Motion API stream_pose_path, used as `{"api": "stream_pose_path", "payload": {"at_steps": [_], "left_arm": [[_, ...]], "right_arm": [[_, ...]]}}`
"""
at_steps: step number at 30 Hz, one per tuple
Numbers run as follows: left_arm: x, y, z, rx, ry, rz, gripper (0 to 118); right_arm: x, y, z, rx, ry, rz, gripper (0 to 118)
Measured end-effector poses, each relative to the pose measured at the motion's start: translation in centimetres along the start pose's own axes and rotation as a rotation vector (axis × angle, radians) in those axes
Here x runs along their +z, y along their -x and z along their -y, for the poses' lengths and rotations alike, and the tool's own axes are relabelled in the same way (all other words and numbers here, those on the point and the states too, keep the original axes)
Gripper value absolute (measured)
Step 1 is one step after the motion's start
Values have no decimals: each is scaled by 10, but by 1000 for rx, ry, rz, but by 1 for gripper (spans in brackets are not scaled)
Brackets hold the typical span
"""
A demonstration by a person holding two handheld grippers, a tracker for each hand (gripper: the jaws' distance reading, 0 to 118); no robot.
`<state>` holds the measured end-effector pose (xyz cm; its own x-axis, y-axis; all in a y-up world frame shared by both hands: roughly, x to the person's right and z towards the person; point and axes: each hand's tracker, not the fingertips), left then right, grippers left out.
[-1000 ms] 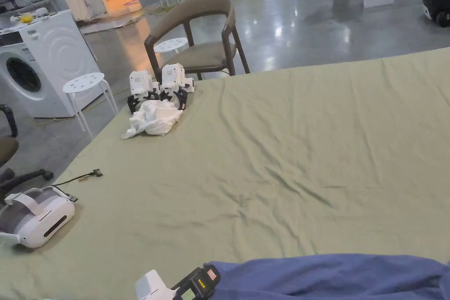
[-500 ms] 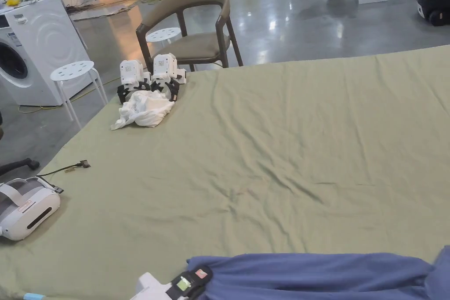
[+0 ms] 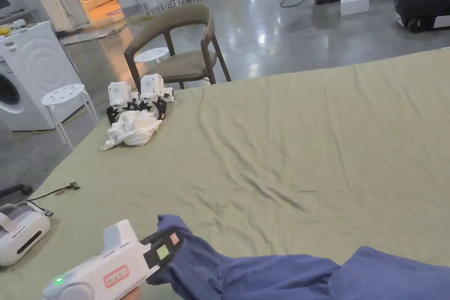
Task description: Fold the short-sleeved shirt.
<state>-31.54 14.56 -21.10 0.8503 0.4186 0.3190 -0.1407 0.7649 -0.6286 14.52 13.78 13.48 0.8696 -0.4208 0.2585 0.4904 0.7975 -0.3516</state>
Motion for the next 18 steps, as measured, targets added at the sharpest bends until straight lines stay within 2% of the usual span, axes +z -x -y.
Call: {"api": "stream_pose_path", "payload": {"at_steps": [3,5,9,10,11,13,14,16,17,18], "left_arm": [[-40,-65,37,-145,69,-31,0],[-72,-92,64,-196,152,24,0],[-117,-129,107,-212,283,37,2],[-122,-133,114,-216,304,45,7],[-128,-136,118,-227,328,54,26],[-126,-133,114,-213,326,76,72],[-121,-130,110,-182,308,123,81],[-107,-119,99,-120,248,171,76],[-100,-110,91,-94,227,150,61],[-95,-102,87,-63,205,146,39]], "right_arm": [[6,-1,1,5,-5,5,0],[15,-4,0,13,-10,24,0],[35,-16,4,21,-13,78,0],[39,-20,6,18,-7,93,0],[40,-25,10,12,2,110,0],[42,-34,16,-9,22,141,0],[42,-39,18,-24,31,147,0],[42,-42,21,-49,40,157,0],[42,-43,22,-58,43,159,0],[41,-44,22,-61,44,157,0]]}}
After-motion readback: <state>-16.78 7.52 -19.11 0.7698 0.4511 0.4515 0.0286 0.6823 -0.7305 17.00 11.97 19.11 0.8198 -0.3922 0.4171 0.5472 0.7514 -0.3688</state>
